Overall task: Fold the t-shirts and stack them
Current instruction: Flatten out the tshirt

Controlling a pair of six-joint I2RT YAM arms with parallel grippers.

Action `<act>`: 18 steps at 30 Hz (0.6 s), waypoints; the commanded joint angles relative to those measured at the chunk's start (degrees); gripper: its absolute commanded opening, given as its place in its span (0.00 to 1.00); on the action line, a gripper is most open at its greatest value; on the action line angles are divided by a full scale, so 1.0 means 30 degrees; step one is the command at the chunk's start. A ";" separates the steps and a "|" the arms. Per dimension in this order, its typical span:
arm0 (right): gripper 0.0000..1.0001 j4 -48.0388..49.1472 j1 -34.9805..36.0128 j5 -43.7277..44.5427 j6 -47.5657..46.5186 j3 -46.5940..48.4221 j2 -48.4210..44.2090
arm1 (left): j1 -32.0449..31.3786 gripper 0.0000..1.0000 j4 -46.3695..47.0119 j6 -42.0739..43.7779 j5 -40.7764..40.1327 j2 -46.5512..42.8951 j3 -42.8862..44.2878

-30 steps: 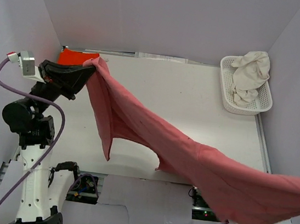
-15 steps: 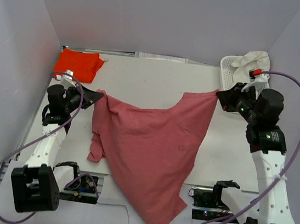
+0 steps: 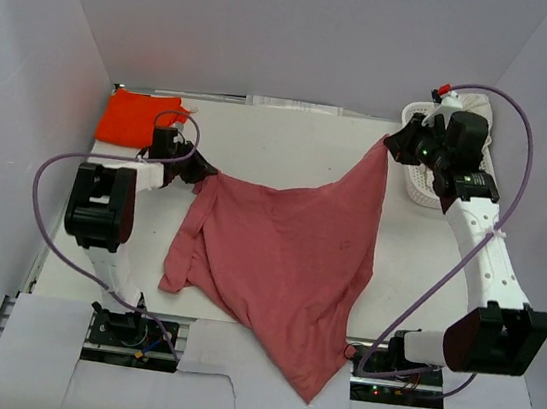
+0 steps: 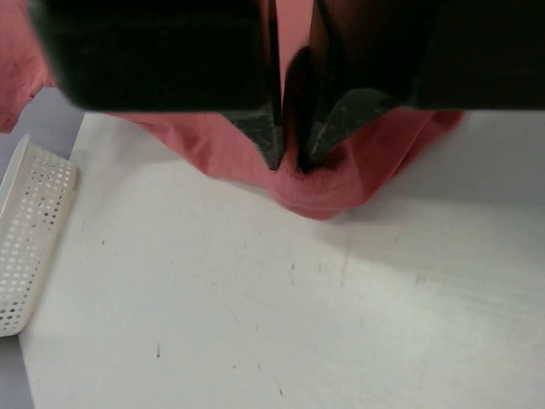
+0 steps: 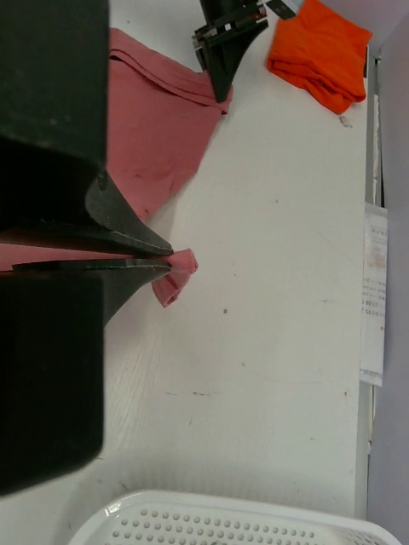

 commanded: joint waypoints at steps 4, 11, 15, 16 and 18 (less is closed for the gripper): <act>0.08 0.1680 -0.0030 -0.0692 -0.0269 0.1630 0.1994 | -0.0306 0.29 -0.2397 -0.0477 0.0372 0.5329 0.5639; 0.08 0.2237 -0.0030 -0.0867 -0.0269 0.1220 0.2612 | -0.0656 0.17 -0.0271 0.1017 0.1572 0.4752 0.7055; 0.08 0.2618 -0.0030 -0.0897 -0.0239 0.0342 0.2203 | -0.1273 0.16 0.4444 0.1078 0.1430 0.1705 0.2789; 0.08 0.2764 -0.0030 -0.0869 -0.0239 -0.0066 0.2114 | -0.1273 0.10 0.5240 0.0932 0.1544 0.0598 0.1933; 0.08 0.2737 -0.0030 -0.0752 -0.0239 -0.0391 0.1997 | -0.1506 0.06 0.7091 0.0725 0.1344 -0.0492 -0.0376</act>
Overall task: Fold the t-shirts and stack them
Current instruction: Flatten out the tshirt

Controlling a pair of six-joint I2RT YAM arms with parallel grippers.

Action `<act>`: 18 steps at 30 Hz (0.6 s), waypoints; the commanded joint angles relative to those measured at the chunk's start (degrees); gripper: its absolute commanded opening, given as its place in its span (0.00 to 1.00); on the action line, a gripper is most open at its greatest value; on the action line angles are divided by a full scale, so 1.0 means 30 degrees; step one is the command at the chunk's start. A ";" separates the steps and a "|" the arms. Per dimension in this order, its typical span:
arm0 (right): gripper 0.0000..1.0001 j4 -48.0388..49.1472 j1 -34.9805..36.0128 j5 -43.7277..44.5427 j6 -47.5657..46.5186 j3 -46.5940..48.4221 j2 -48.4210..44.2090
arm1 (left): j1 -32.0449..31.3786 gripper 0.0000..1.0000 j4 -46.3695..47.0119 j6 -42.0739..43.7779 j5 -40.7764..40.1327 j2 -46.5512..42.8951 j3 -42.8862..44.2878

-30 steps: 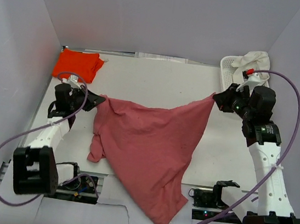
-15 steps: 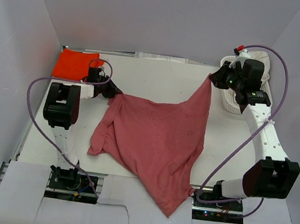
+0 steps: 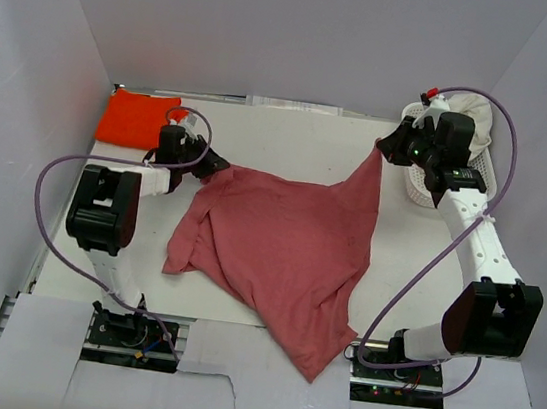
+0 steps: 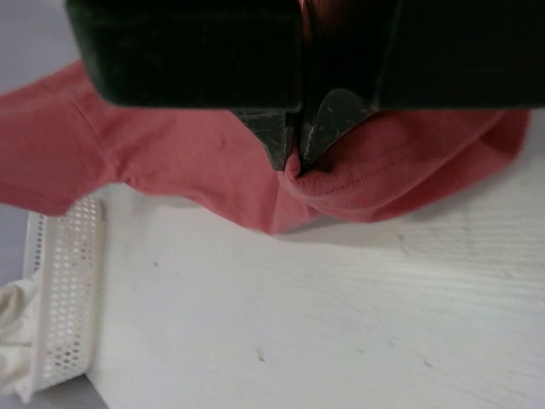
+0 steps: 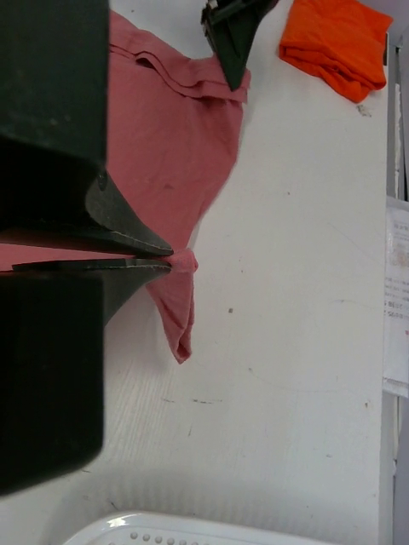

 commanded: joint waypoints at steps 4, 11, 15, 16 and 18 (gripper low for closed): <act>0.08 0.1075 -0.0030 -0.0307 0.0023 -0.1058 -0.0612 | -0.1300 0.00 0.4348 0.0136 -0.1088 -0.5044 -0.5887; 0.08 -0.1173 -0.0030 -0.0424 0.0346 -0.0243 -0.0233 | -0.1448 0.00 -0.1236 0.0105 -0.2707 -0.5288 -0.8101; 0.08 -0.3662 -0.0030 -0.0454 0.0551 0.0901 0.0032 | -0.1535 0.00 -0.1658 -0.0946 -0.0716 -0.5368 -0.9474; 0.08 -0.3990 -0.0030 -0.0367 0.0638 0.0904 -0.0026 | -0.1594 0.00 -0.1686 -0.1094 -0.0480 -0.5603 -0.9826; 0.08 -0.4721 -0.0030 0.0012 0.0669 0.0584 -0.0288 | -0.1799 0.00 -0.1949 -0.1125 -0.0244 -0.6246 -1.1027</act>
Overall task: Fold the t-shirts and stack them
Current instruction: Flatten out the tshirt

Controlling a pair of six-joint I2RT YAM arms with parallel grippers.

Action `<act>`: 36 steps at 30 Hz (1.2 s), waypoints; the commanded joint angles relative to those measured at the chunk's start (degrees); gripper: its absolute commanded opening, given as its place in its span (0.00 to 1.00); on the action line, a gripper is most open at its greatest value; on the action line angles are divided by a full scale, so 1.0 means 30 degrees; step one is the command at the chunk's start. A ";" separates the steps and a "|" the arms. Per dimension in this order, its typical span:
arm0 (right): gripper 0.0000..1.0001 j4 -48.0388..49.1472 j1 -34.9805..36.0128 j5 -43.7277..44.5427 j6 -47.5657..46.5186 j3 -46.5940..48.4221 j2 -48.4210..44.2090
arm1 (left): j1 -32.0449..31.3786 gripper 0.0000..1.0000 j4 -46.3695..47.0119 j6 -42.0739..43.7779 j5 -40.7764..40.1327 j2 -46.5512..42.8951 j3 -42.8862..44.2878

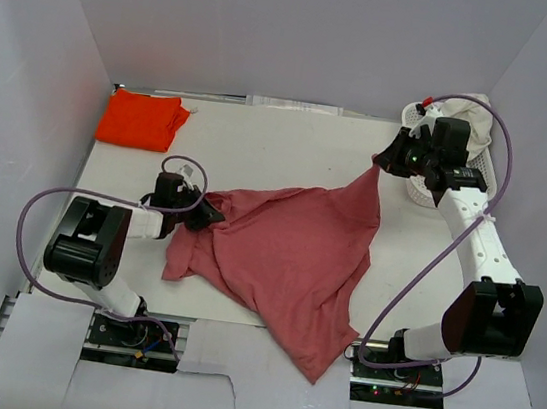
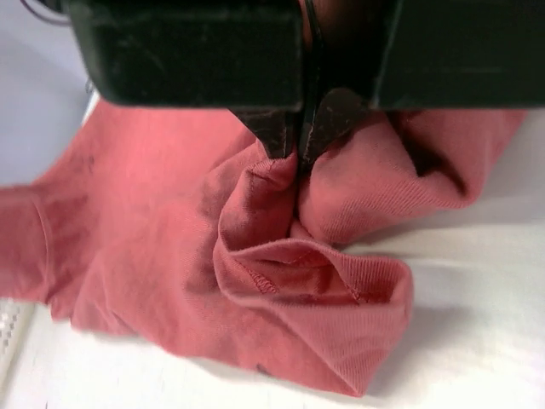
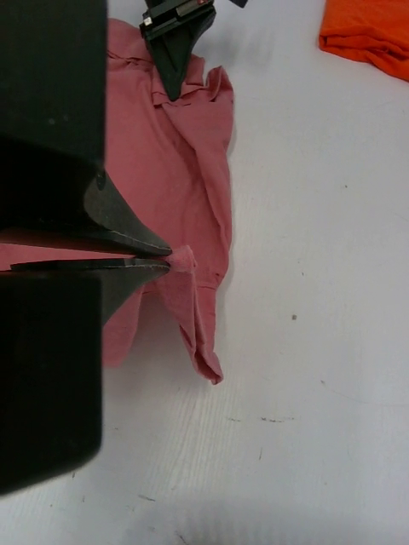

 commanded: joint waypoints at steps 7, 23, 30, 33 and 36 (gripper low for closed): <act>0.08 -0.1675 -0.0023 0.1010 0.0136 -0.1209 -0.1197 | -0.0650 0.00 -0.3738 -0.0836 0.1172 -0.6221 -0.5314; 0.08 -0.1643 0.0036 0.0453 0.0166 -0.1652 -0.1754 | -0.1119 0.98 -1.2794 0.1449 -0.5828 -1.1421 0.1887; 0.08 -0.1819 0.0007 0.0248 -0.0009 -0.1506 -0.2077 | -0.0884 0.97 -1.4288 0.0803 -0.8282 -1.0687 0.4025; 0.08 -0.1907 0.0036 0.0307 -0.0098 -0.1448 -0.2282 | -0.0913 0.87 -1.5428 -0.0452 -0.9604 -1.1127 0.4935; 0.08 -0.1878 0.0036 0.0102 -0.0069 -0.1389 -0.2398 | -0.0826 0.92 -1.6801 -0.2753 -1.0221 -1.0545 0.5376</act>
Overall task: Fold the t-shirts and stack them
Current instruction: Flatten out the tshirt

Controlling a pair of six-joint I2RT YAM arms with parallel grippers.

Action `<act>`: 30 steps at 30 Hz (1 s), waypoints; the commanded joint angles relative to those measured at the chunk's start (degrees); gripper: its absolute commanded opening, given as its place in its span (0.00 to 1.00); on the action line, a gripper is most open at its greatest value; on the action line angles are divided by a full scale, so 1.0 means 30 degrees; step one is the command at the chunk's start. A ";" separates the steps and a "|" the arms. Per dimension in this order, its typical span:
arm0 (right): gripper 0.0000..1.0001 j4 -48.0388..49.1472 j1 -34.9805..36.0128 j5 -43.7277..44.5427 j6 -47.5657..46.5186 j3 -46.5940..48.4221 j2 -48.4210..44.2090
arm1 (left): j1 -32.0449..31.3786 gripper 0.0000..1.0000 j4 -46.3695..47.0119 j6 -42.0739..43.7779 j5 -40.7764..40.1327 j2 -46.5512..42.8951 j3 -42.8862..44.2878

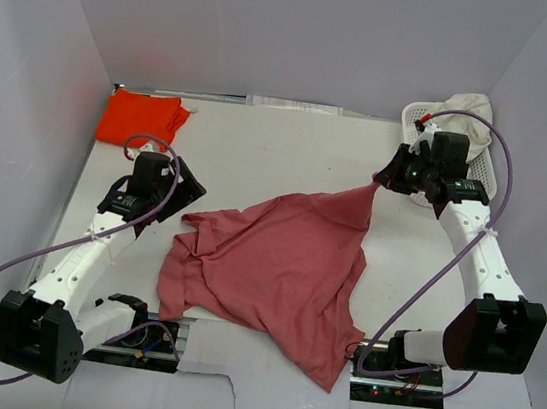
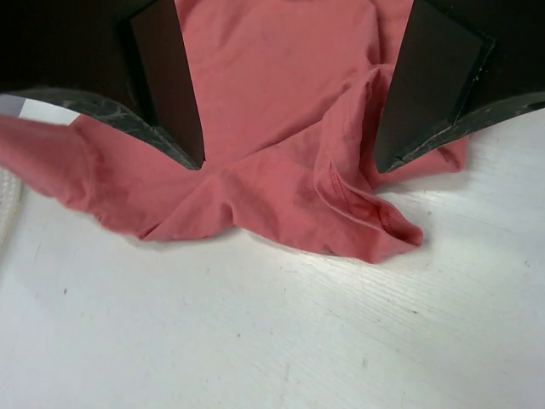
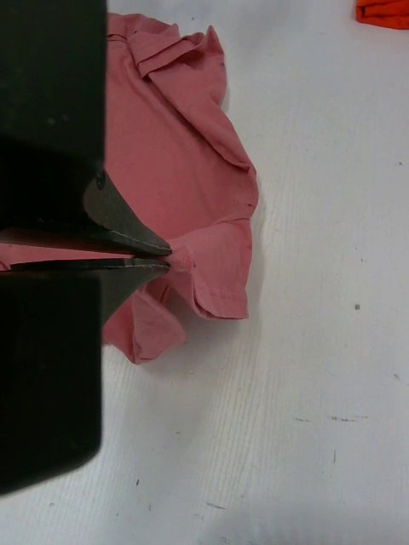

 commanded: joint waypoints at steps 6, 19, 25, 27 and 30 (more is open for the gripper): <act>0.08 0.0169 0.0021 -0.0686 -0.0112 0.0134 -0.0833 | 0.0903 0.98 -0.4434 -0.5120 -0.1811 0.1982 0.2361; 0.08 0.0374 0.0051 -0.0950 -0.0142 -0.0218 -0.1067 | 0.3745 0.96 -0.3531 -1.0102 0.1671 0.3973 0.1923; 0.08 0.0404 0.0051 -0.0950 -0.0142 -0.0335 -0.1126 | 0.3923 0.92 -0.2883 -1.0982 0.4019 0.6200 0.2244; 0.08 0.0404 0.0051 -0.0921 -0.0142 -0.0364 -0.1155 | 0.3952 0.90 -0.3028 -1.1389 0.4137 0.6730 0.2245; 0.08 0.0404 0.0022 -0.0892 -0.0200 -0.0393 -0.1214 | 0.3952 0.90 -0.2623 -1.2093 0.3991 0.6586 0.1719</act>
